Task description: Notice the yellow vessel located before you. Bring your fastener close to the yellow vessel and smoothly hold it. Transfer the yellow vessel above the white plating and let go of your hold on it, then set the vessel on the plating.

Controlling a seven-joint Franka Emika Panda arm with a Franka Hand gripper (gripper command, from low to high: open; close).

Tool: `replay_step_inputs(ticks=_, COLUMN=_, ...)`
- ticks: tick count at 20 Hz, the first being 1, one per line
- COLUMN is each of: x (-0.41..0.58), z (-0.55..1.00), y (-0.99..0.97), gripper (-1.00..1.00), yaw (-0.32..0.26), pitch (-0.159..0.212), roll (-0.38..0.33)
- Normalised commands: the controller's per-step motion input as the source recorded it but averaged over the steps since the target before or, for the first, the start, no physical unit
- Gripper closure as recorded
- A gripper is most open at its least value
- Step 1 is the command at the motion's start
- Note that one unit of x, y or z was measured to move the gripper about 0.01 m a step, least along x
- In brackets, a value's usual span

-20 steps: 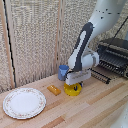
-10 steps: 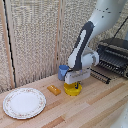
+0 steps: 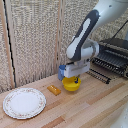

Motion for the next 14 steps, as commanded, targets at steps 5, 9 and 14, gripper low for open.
replay_step_inputs(ticks=5, x=0.293, z=0.60, y=0.27, gripper=1.00, yaw=-0.008, pitch=-0.001, roll=0.099)
replay_step_inputs(ticks=9, x=0.256, z=0.39, y=0.56, gripper=1.00, yaw=-0.031, pitch=-0.037, roll=0.012)
replay_step_inputs(ticks=14, x=0.342, z=0.22, y=0.85, gripper=1.00, yaw=-0.052, pitch=-0.020, roll=0.002)
